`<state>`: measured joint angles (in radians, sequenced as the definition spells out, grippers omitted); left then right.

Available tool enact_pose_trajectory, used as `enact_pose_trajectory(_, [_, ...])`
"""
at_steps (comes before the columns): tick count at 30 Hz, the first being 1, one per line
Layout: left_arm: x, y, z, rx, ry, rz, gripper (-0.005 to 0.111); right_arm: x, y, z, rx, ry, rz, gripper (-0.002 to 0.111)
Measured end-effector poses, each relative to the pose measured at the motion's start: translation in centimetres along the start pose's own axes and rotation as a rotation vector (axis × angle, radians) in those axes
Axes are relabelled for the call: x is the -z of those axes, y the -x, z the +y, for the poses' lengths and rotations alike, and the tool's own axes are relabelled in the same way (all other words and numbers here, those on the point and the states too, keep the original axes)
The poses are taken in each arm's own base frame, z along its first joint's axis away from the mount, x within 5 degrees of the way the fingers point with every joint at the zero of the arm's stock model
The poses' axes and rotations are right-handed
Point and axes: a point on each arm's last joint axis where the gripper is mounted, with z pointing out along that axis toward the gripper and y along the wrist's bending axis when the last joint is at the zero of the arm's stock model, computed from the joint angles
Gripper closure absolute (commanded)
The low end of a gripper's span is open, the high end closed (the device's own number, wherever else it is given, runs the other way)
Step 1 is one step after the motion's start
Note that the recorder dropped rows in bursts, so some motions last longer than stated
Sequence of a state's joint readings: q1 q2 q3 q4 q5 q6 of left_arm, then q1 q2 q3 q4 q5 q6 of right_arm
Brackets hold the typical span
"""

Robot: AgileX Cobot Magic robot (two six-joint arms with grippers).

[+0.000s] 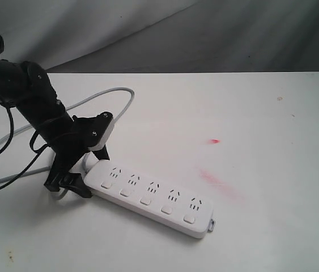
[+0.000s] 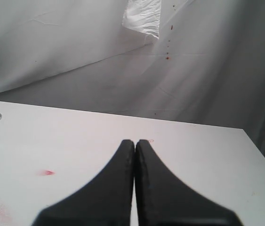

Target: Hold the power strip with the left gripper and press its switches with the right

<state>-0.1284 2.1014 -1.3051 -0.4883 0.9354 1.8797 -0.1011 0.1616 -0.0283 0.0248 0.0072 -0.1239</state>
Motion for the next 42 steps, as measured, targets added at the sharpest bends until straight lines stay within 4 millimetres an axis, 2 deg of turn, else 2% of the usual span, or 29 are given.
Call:
enact_pose_trajectory(6, [0.0,0.2,0.1,0.136,0.005,-0.02,0.034,0.0,0.0,0.0,0.0,0.0,0.0,0.108])
enact_pose_trajectory(16, [-0.7,1.7,0.2,0.195,0.025,-0.022,0.034,0.0,0.0,0.0,0.0,0.0,0.0,0.108])
enact_pose_trajectory(23, [-0.8,2.0,0.5,0.325,0.057,-0.026,0.034,0.0,0.0,0.0,0.0,0.0,0.0,0.108])
enact_pose_trajectory(42, [-0.8,2.0,0.6,0.357,0.071,-0.027,0.034,0.0,0.0,0.0,0.0,0.0,0.0,0.108])
